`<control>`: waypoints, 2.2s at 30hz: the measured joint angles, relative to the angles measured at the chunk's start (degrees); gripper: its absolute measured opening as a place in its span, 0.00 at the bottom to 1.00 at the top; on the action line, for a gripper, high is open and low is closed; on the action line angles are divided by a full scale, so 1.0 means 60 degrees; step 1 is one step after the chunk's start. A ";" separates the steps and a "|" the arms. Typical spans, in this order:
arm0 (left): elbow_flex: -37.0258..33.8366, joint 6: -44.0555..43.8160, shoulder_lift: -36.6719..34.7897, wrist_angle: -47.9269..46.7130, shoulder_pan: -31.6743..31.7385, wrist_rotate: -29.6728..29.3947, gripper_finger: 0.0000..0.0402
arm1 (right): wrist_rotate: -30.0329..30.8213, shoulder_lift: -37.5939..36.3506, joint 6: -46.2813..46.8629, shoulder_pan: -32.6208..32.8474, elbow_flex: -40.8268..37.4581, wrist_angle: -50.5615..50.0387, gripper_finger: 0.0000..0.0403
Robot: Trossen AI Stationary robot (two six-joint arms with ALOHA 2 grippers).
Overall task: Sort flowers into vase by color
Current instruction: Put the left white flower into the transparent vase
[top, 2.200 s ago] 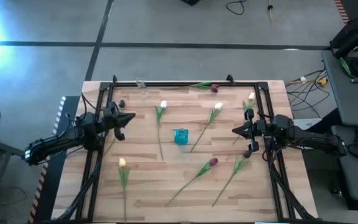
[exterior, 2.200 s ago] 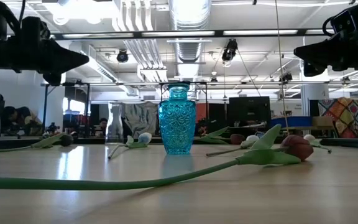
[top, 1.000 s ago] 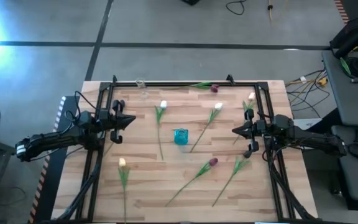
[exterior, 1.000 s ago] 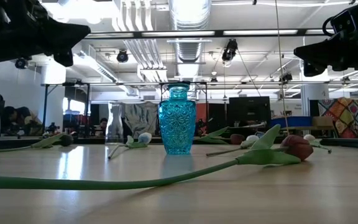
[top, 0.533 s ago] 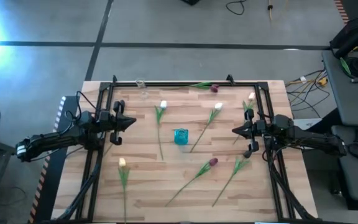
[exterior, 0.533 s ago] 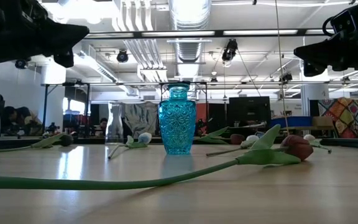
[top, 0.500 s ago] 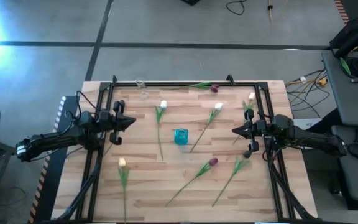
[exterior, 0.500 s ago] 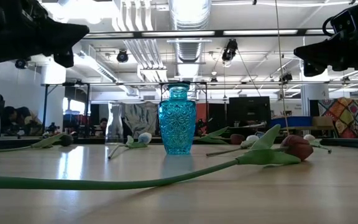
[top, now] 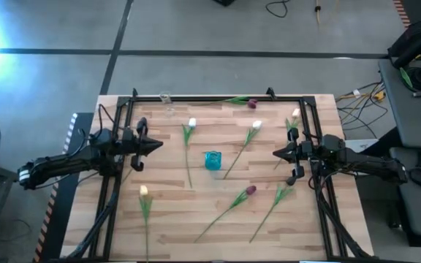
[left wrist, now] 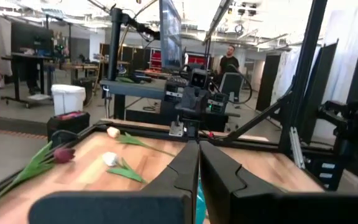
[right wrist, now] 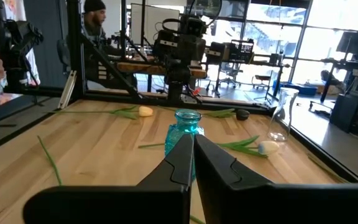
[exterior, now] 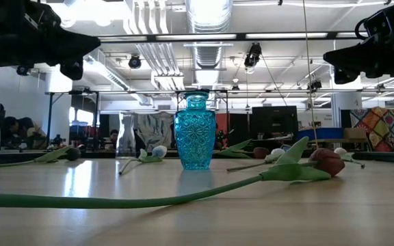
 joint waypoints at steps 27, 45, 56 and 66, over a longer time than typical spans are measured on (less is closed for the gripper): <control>0.3273 0.0915 0.5227 -0.1169 -0.0812 0.0886 0.00 | 0.0000 0.0007 -0.0004 0.0001 0.0000 0.0000 0.02; 0.6452 0.0440 0.8977 -0.5494 -0.2128 -0.1424 0.00 | 0.0000 0.0007 0.0000 0.0002 0.0000 -0.0002 0.02; 0.6386 -0.3101 1.0271 -0.5987 -0.1794 -0.3362 0.00 | 0.0000 0.0007 -0.0001 0.0000 0.0000 0.0000 0.02; 0.6386 -0.3451 1.1690 -0.5701 -0.0096 -0.3358 0.18 | 0.0000 0.0007 0.0000 0.0001 0.0000 0.0000 0.02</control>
